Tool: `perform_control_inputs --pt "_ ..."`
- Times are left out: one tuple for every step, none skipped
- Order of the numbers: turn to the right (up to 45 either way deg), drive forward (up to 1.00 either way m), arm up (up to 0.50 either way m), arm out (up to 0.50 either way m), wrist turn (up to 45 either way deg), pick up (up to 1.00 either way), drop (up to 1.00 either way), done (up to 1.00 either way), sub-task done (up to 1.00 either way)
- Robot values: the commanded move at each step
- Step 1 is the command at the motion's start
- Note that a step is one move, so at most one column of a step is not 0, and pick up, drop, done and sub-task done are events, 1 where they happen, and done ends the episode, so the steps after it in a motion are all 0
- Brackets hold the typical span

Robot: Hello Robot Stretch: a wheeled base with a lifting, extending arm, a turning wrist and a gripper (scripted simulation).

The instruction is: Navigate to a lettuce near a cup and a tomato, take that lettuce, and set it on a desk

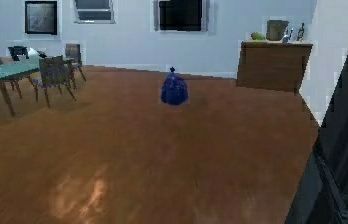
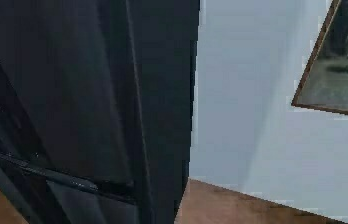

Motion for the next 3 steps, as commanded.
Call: perform_control_inputs --pt "18.0 0.00 0.00 0.00 0.0 0.00 0.00 0.00 0.00" --pt "0.0 1.00 0.00 0.00 0.0 0.00 0.00 0.00 0.00" --pt "0.0 0.20 0.00 0.00 0.0 0.00 0.00 0.00 0.00"
